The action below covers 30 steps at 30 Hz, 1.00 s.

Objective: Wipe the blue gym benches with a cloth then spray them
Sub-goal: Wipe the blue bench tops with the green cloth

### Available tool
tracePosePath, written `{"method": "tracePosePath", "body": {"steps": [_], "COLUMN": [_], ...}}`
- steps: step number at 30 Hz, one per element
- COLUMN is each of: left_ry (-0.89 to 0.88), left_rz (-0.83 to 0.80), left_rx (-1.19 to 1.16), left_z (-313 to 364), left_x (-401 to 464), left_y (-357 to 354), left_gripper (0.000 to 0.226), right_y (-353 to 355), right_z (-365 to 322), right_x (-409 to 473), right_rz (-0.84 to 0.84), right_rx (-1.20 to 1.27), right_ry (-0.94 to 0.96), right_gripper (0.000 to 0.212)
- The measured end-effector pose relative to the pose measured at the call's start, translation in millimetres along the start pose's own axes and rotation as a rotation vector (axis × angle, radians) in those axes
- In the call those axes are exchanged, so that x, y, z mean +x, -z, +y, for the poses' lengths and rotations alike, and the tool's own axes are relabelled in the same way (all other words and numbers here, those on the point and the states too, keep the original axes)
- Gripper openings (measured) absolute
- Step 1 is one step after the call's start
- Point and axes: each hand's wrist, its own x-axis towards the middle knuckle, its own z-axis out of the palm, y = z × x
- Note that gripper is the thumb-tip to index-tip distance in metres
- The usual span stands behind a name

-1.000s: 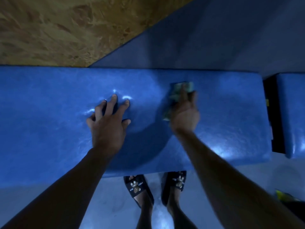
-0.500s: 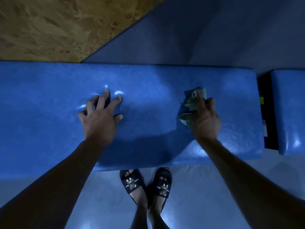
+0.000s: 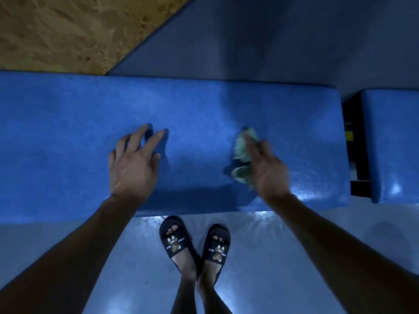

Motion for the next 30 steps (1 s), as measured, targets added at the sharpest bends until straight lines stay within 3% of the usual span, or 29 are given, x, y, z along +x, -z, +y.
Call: {"method": "tracePosePath", "body": {"steps": [4, 6, 9, 11, 14, 16, 20, 24, 26, 28, 30], "left_ry": [0.005, 0.005, -0.004, 0.006, 0.009, 0.003, 0.007, 0.028, 0.028, 0.012, -0.003], "left_rz": [0.007, 0.011, 0.012, 0.000, -0.060, -0.108, -0.136, -0.143, -0.156, -0.151, -0.154], "left_rx": [-0.033, -0.035, -0.028, -0.031, -0.004, 0.009, 0.009, 0.034, 0.045, 0.046, 0.048], "left_z": [2, 3, 8, 13, 16, 13, 13, 14, 14, 11, 8], "left_x": [-25, -36, -46, -50, -56, -57, -51, -49, -50, -50, -49], "left_y": [-9, -14, -18, -20, -21, -21, -20, -25, -25, -25, -24], "left_gripper": [0.054, 0.053, 0.051, 0.051, 0.053, 0.055, 0.054, 0.047, 0.050, 0.049, 0.049], "right_y": [7, -11, -38, -44, -29, -21, 13, -3, -30, -52, -58], "right_z": [33, 4, -64, -90, -59, -5, 100, 70, 11, -49, -85], "right_x": [-21, -30, -55, -70, -67, -57, -51, -62, -78, -98, -113], "right_rz": [0.059, 0.089, 0.138, 0.128, 0.070, 0.016, 0.067, 0.101, 0.177, 0.196, 0.086], "right_rx": [0.032, 0.114, 0.227, 0.145, 0.078, 0.082, -0.003, 0.082, 0.200, 0.225, 0.170], "right_ry": [-0.405, -0.453, -0.167, 0.108, 0.341, 0.230, -0.234, -0.444, -0.300, 0.008, 0.294], "right_gripper": [0.076, 0.073, 0.068, 0.066, 0.061, 0.058, 0.067, 0.071, 0.069, 0.071, 0.066]}}
